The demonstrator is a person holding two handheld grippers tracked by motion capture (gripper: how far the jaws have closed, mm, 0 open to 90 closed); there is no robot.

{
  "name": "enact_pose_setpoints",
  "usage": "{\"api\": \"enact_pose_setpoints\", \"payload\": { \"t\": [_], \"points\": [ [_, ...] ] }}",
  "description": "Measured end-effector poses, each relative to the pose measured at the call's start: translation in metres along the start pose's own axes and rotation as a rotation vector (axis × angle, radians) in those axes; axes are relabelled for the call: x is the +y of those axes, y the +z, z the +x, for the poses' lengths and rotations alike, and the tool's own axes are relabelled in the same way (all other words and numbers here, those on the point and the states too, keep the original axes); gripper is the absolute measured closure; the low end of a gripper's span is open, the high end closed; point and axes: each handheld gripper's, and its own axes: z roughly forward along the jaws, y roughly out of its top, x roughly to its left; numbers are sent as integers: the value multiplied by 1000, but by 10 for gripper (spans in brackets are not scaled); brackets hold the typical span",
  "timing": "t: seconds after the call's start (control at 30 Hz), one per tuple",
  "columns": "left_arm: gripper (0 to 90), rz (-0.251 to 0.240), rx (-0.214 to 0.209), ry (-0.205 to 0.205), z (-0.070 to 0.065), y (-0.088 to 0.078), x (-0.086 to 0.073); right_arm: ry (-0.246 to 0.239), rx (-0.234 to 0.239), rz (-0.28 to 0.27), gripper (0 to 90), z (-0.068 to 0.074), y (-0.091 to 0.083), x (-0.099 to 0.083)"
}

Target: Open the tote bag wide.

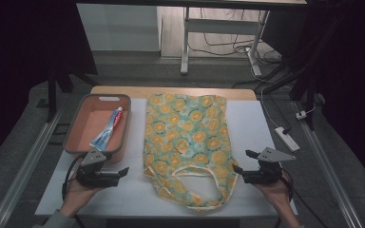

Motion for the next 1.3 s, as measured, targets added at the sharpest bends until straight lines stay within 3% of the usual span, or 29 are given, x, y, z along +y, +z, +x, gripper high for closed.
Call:
{"api": "enact_pose_setpoints", "payload": {
  "t": [0.87, 1.13, 1.3],
  "points": [
    [170, -21, 7, 18, -6, -1, 2, 35, -19, -48, 224, -3, -4, -9],
    [172, -21, 13, 49, -12, -2, 6, 33, -18, -54, 227, -2, -3, -7],
    [173, -26, -8, 67, -19, -2, 11, 37, -12, -45, 230, 3, -3, -6]
  ]
}}
